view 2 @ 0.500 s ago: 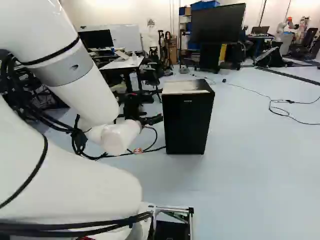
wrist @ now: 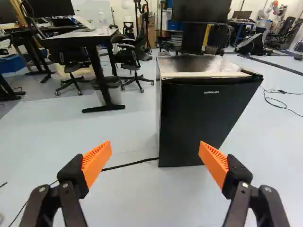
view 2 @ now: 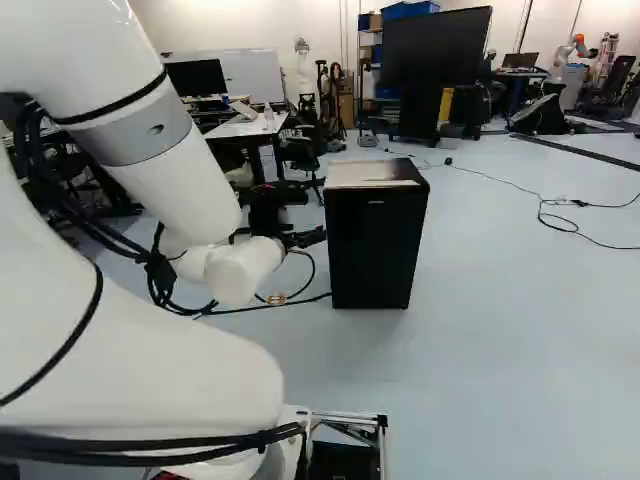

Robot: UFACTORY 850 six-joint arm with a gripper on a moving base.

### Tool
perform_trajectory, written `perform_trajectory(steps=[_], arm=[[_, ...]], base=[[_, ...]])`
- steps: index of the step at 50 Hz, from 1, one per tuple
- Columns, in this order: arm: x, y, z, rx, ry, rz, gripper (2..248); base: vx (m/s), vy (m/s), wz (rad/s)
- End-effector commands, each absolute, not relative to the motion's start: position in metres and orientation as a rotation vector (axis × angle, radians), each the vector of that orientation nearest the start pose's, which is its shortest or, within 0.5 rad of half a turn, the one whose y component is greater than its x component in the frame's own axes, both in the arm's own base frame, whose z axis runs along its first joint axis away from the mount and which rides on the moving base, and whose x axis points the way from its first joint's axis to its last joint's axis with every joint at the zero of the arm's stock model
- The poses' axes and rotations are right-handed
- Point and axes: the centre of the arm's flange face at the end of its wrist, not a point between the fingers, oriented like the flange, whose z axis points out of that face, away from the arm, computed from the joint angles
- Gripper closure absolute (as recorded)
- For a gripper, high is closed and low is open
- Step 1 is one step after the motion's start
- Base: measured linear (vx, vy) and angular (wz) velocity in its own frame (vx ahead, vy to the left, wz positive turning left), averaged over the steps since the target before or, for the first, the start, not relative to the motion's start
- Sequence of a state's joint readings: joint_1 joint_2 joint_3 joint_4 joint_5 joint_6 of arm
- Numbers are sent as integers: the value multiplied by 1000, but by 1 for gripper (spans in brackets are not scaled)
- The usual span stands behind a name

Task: Open the fridge door

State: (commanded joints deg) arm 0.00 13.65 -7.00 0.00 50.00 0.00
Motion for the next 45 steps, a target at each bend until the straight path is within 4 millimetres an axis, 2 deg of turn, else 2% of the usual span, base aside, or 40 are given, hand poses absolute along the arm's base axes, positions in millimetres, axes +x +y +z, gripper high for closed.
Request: perform_trajectory(steps=[20, 45], arm=[[308, -3, 370, -2576, 14, -1810, 3], [351, -12, 373, -2592, 44, -1809, 3]], base=[[0, 0, 0], [0, 0, 0]])
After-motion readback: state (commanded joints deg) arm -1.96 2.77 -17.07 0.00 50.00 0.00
